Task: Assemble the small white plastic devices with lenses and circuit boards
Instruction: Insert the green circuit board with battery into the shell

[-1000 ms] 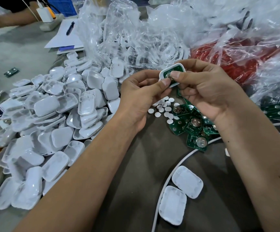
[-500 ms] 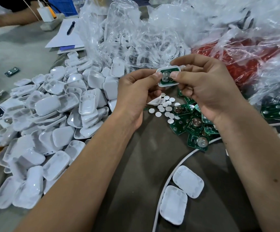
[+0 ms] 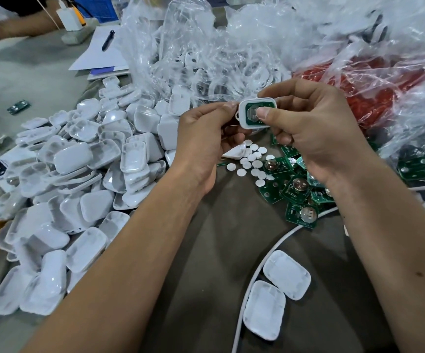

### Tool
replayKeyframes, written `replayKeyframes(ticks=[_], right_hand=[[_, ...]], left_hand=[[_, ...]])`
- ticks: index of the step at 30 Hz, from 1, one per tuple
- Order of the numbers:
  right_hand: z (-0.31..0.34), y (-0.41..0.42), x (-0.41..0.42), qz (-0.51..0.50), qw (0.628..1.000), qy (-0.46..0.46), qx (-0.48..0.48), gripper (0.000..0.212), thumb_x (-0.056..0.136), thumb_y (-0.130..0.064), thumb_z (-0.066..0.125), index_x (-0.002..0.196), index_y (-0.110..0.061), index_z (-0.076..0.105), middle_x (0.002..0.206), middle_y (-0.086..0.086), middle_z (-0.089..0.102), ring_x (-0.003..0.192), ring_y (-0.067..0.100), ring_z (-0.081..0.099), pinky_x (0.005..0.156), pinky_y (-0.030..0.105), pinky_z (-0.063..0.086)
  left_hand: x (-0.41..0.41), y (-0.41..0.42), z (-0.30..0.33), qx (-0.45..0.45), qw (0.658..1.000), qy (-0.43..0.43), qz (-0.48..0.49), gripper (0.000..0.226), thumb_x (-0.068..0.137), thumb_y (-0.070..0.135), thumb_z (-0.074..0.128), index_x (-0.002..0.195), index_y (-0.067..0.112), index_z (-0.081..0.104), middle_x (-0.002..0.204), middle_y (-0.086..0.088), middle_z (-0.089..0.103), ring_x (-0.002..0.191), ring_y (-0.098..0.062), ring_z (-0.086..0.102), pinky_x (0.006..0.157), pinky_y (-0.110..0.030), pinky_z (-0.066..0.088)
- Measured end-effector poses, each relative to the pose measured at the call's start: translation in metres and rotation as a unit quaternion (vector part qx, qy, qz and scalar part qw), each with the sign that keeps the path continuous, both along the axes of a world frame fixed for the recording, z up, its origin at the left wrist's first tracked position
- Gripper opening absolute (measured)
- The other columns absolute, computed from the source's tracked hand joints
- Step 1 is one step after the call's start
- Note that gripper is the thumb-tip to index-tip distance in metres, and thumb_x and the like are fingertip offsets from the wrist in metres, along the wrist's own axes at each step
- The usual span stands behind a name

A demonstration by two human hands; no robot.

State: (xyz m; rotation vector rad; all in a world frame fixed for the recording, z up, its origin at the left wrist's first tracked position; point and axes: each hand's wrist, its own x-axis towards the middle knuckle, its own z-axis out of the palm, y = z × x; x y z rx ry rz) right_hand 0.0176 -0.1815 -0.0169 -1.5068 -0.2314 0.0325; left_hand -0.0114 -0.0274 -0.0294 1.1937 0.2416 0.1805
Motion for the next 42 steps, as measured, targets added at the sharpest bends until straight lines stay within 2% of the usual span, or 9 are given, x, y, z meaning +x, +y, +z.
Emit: replayKeyframes(ticks=[7, 15, 19, 25, 28, 31, 36, 40, 42], right_hand=[[-0.003, -0.002, 0.004, -0.007, 1.0, -0.008, -0.017, 0.021, 0.086, -0.001, 0.08, 0.105, -0.005, 0.075, 0.094, 0.02, 0.074, 0.055, 0.006, 0.065, 0.045, 0.017, 0.042], [0.001, -0.002, 0.001, 0.001, 1.0, 0.004, 0.001, 0.02, 0.086, 0.003, 0.078, 0.105, -0.002, 0.072, 0.091, 0.019, 0.07, 0.056, 0.007, 0.067, 0.044, 0.015, 0.045], [0.002, -0.001, -0.001, 0.01, 1.0, 0.009, 0.019, 0.018, 0.084, 0.008, 0.078, 0.097, -0.001, 0.069, 0.074, 0.007, 0.069, 0.051, 0.005, 0.064, 0.044, 0.014, 0.045], [0.004, 0.001, -0.004, 0.014, 0.999, 0.027, 0.025, 0.019, 0.08, 0.01, 0.08, 0.083, -0.002, 0.066, 0.079, 0.019, 0.064, 0.048, 0.009, 0.057, 0.043, 0.015, 0.045], [0.002, 0.0, -0.002, 0.01, 0.999, 0.046, -0.005, 0.016, 0.081, 0.003, 0.082, 0.086, -0.001, 0.067, 0.073, 0.017, 0.064, 0.049, 0.015, 0.052, 0.043, 0.021, 0.042], [0.0, 0.0, -0.001, 0.01, 0.998, 0.06, -0.036, 0.016, 0.083, 0.0, 0.082, 0.092, 0.002, 0.069, 0.067, 0.011, 0.068, 0.054, 0.018, 0.063, 0.049, 0.024, 0.05], [-0.001, 0.003, -0.003, 0.017, 0.996, 0.07, -0.043, 0.016, 0.083, 0.001, 0.082, 0.094, 0.0, 0.07, 0.066, 0.007, 0.071, 0.053, 0.017, 0.068, 0.051, 0.023, 0.055], [-0.001, 0.003, -0.003, 0.012, 0.997, 0.066, -0.042, 0.012, 0.085, 0.002, 0.081, 0.093, -0.002, 0.074, 0.067, 0.007, 0.073, 0.053, 0.017, 0.068, 0.053, 0.024, 0.056], [-0.001, 0.003, -0.002, 0.003, 0.997, 0.063, -0.036, 0.014, 0.085, 0.001, 0.081, 0.097, 0.001, 0.073, 0.072, 0.011, 0.072, 0.054, 0.017, 0.069, 0.054, 0.024, 0.057]], left_hand=[[0.0, 0.001, -0.001, 0.002, 1.0, -0.009, -0.011, 0.014, 0.094, -0.002, 0.06, 0.096, -0.003, 0.074, 0.078, -0.014, 0.074, 0.067, -0.017, 0.068, 0.059, -0.022, 0.053], [0.0, 0.002, -0.001, 0.008, 0.999, -0.024, -0.026, 0.02, 0.094, -0.004, 0.062, 0.086, 0.004, 0.077, 0.077, -0.011, 0.075, 0.064, -0.015, 0.068, 0.061, -0.022, 0.054], [0.0, 0.001, -0.003, 0.033, 0.999, -0.033, -0.023, 0.011, 0.09, -0.004, 0.07, 0.087, 0.004, 0.077, 0.078, -0.011, 0.073, 0.066, -0.013, 0.064, 0.062, -0.022, 0.053], [0.001, 0.003, -0.007, 0.095, 0.993, -0.06, -0.022, 0.016, 0.084, -0.005, 0.076, 0.1, -0.005, 0.076, 0.083, -0.017, 0.074, 0.064, -0.018, 0.067, 0.065, -0.03, 0.053], [0.003, 0.007, -0.008, 0.109, 0.992, -0.062, -0.017, 0.017, 0.084, -0.005, 0.076, 0.102, -0.003, 0.077, 0.08, -0.011, 0.075, 0.065, -0.014, 0.068, 0.063, -0.026, 0.053], [0.005, 0.01, -0.009, 0.135, 0.989, -0.063, -0.008, 0.02, 0.084, -0.004, 0.077, 0.103, 0.002, 0.078, 0.076, -0.004, 0.072, 0.063, -0.007, 0.064, 0.061, -0.018, 0.05], [0.005, 0.015, -0.011, 0.132, 0.989, -0.056, 0.026, 0.023, 0.079, 0.002, 0.085, 0.1, 0.004, 0.077, 0.086, -0.013, 0.078, 0.073, -0.014, 0.073, 0.064, -0.019, 0.053], [0.004, 0.013, -0.01, 0.109, 0.993, -0.05, 0.011, 0.016, 0.082, 0.002, 0.083, 0.096, 0.004, 0.077, 0.077, -0.008, 0.076, 0.066, -0.011, 0.069, 0.061, -0.019, 0.052], [0.004, 0.013, -0.009, 0.096, 0.995, -0.035, 0.001, 0.018, 0.084, 0.004, 0.081, 0.101, 0.004, 0.077, 0.081, -0.013, 0.075, 0.071, -0.016, 0.066, 0.064, -0.023, 0.052]])
